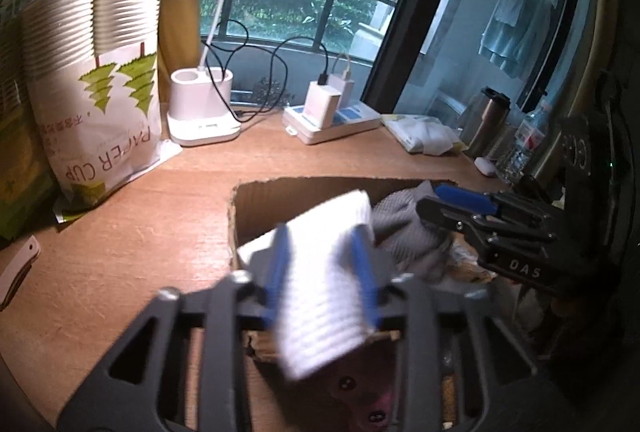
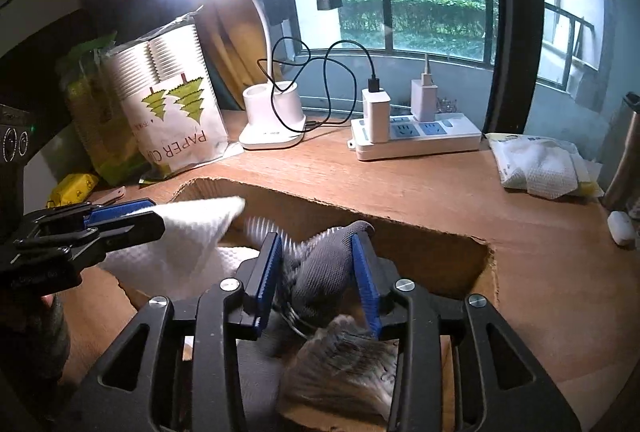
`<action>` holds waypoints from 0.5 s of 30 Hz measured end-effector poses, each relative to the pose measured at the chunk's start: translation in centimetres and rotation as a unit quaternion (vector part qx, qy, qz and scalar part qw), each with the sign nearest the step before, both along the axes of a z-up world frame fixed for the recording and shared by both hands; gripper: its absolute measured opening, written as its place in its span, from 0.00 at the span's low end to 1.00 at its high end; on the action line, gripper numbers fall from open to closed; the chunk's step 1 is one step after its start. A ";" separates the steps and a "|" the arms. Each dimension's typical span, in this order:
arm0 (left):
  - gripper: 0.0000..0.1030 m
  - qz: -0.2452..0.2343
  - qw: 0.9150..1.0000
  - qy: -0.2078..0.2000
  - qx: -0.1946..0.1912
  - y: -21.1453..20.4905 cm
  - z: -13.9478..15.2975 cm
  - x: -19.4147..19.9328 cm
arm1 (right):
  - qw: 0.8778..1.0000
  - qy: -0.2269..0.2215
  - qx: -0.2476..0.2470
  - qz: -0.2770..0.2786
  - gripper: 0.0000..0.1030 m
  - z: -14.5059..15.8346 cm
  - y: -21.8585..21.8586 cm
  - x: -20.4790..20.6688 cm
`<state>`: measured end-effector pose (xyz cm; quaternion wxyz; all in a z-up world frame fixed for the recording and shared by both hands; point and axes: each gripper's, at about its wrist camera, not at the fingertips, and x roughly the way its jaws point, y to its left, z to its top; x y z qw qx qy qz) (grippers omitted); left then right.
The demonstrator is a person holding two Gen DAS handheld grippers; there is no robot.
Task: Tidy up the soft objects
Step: 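Lower the cloth into the box with the left tool while the right tool places the glove inside, then open both tools and withdraw them from the box toward the remaining items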
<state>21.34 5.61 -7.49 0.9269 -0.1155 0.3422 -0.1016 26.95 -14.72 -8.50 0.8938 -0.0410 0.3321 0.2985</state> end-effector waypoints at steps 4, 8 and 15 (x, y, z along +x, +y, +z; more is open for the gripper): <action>0.63 -0.001 1.000 -0.014 -0.010 -0.1 0.8 -1.0 | 1.000 -0.003 -0.001 -0.006 0.54 0.5 -0.6 -0.8; 0.63 -0.003 1.000 -0.021 -0.006 -0.4 1.4 -1.9 | 1.000 -0.007 -0.003 -0.011 0.56 0.9 -1.1 -2.2; 0.64 -0.005 0.999 -0.032 -0.002 -0.9 2.6 -4.2 | 1.000 -0.013 -0.004 -0.017 0.58 1.7 -2.1 -4.9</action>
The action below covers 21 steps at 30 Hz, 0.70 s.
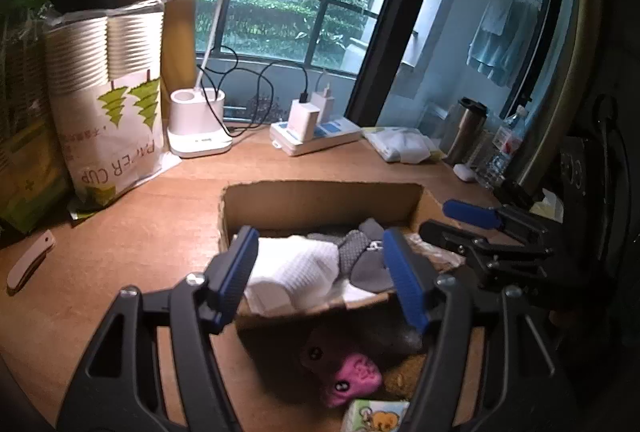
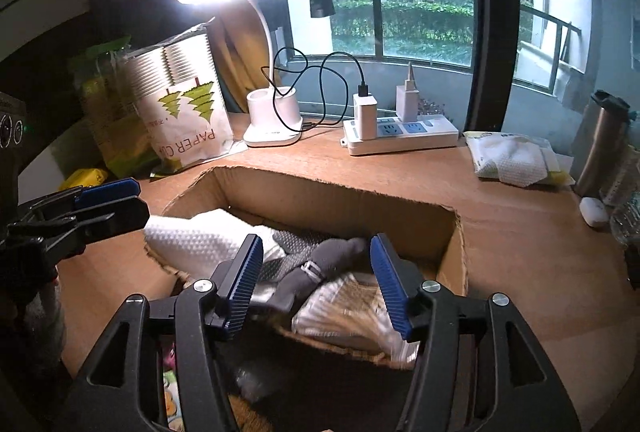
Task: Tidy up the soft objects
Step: 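Open both tools and withdraw them from the box toward the remaining items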
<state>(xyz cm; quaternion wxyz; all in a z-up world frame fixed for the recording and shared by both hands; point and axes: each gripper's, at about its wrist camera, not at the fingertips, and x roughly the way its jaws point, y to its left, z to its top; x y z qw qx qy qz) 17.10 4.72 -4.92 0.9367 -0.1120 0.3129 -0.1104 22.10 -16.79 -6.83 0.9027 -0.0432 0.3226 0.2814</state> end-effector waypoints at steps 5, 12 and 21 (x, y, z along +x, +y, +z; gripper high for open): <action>0.65 0.001 1.000 -0.001 -0.001 -0.1 0.1 -1.6 | 1.000 -0.003 0.000 -0.003 0.58 0.3 -0.4 -1.8; 0.65 0.005 1.000 0.005 -0.004 -0.1 -0.5 -3.8 | 1.000 -0.002 -0.001 -0.004 0.58 0.1 -0.8 -3.8; 0.65 0.004 1.000 0.018 -0.005 -0.3 -1.9 -5.9 | 1.000 0.013 -0.006 0.000 0.58 -1.4 -0.8 -5.8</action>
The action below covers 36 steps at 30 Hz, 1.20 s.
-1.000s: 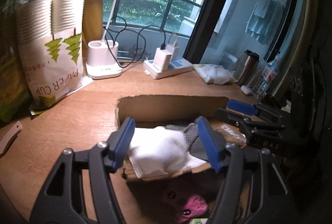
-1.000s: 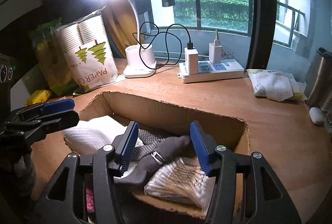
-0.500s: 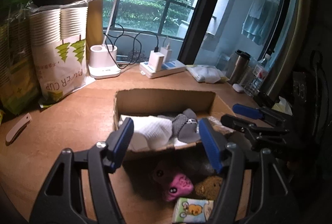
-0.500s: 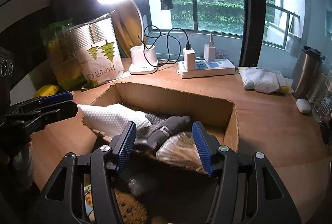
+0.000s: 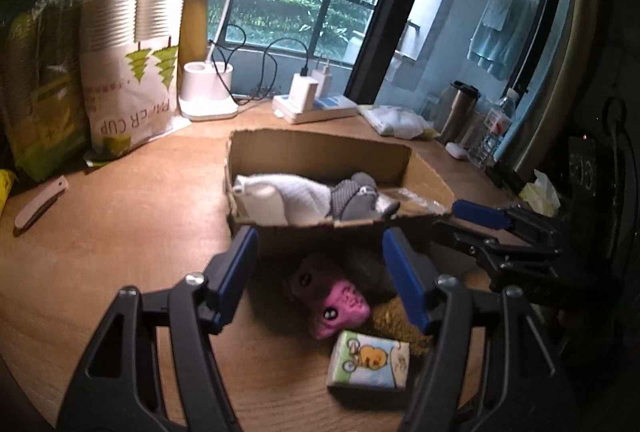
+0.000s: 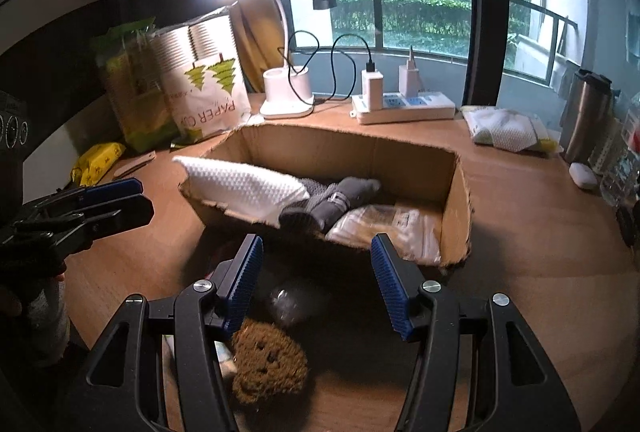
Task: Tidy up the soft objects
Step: 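Open both tools and withdraw them from the box toward the remaining items, then grasp the printed cushion with the left tool while the right tool grasps the brown fuzzy plush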
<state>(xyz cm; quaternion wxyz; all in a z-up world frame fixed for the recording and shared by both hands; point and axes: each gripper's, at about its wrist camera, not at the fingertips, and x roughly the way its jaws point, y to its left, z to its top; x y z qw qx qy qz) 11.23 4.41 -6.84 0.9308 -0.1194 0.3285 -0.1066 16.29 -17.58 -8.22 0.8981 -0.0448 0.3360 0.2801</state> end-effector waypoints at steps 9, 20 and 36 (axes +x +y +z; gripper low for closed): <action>0.65 -0.002 1.000 0.017 -0.003 -0.6 -1.7 -1.2 | 1.000 0.025 -0.004 0.010 0.58 -2.3 0.4 -1.3; 0.68 -0.009 0.998 0.057 -0.007 -1.6 -5.0 -2.3 | 0.998 0.061 -0.011 0.024 0.58 -5.6 0.9 -2.7; 0.75 -0.056 0.994 0.090 0.029 -5.6 -6.7 -2.8 | 0.996 0.076 -0.004 0.046 0.40 -7.3 0.1 -3.7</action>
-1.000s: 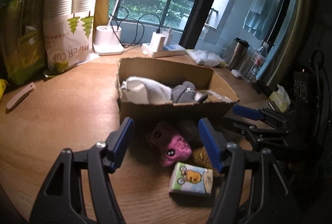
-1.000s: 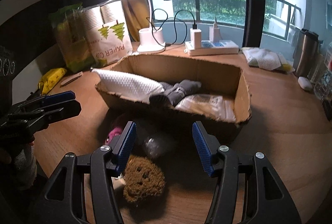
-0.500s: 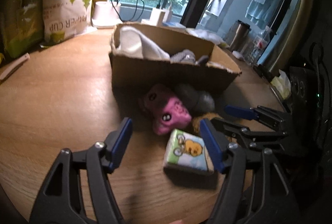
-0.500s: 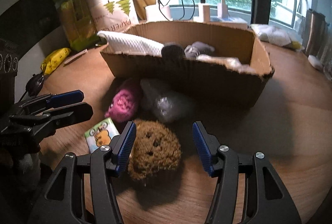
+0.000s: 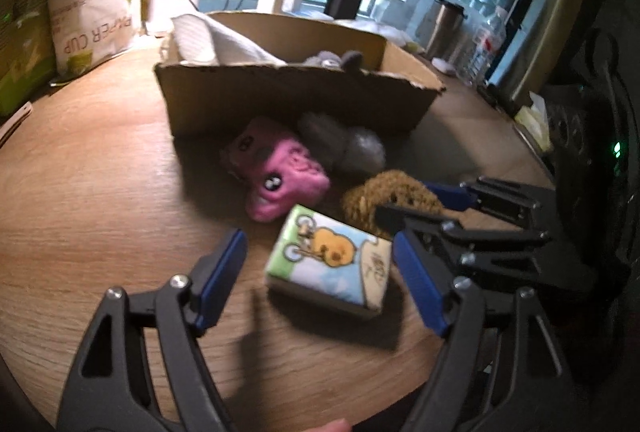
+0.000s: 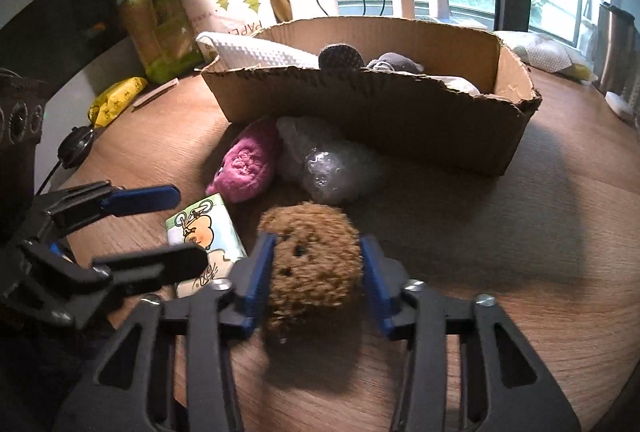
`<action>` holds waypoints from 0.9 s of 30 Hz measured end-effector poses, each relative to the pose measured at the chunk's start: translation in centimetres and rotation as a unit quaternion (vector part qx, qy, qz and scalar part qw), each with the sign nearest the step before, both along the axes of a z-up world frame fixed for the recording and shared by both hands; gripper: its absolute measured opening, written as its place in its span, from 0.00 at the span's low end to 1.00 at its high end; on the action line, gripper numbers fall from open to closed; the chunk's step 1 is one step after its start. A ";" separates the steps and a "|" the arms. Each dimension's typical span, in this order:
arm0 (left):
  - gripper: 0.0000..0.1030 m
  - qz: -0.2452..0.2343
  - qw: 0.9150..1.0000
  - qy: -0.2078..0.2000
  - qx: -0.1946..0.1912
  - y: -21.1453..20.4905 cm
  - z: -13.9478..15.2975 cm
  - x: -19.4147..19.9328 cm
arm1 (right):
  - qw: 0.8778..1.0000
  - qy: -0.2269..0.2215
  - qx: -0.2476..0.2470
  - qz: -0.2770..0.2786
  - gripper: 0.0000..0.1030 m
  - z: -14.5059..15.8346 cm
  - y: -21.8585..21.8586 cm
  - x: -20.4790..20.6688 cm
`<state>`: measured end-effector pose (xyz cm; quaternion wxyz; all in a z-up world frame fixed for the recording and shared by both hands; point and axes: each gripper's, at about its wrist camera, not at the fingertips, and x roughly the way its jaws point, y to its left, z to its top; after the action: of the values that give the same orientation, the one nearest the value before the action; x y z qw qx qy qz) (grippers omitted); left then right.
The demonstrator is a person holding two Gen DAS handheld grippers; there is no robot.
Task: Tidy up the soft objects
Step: 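Grasp the printed cushion with the left tool while the right tool grasps the brown fuzzy plush, then lower the printed cushion into the box with the left tool while the right tool lowers the brown plush in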
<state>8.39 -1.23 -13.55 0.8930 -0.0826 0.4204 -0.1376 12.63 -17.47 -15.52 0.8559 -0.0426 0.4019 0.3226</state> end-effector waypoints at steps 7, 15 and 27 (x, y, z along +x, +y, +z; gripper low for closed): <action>0.76 -0.008 1.000 0.015 0.026 -1.6 -0.7 0.6 | 1.000 -0.006 0.006 -0.012 0.37 0.1 -2.0 -0.1; 0.75 -0.011 0.997 0.015 0.081 -3.4 -1.4 0.8 | 0.999 -0.012 0.020 -0.042 0.37 0.4 -5.2 0.3; 0.72 -0.035 0.996 -0.042 0.067 -4.4 1.6 -0.1 | 0.997 -0.041 0.031 -0.054 0.36 2.3 -6.8 0.4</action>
<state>8.28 -5.66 -11.97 0.9082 -0.0016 0.3932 -0.1436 12.98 -24.24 -13.22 0.8889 -0.0080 0.3578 0.2860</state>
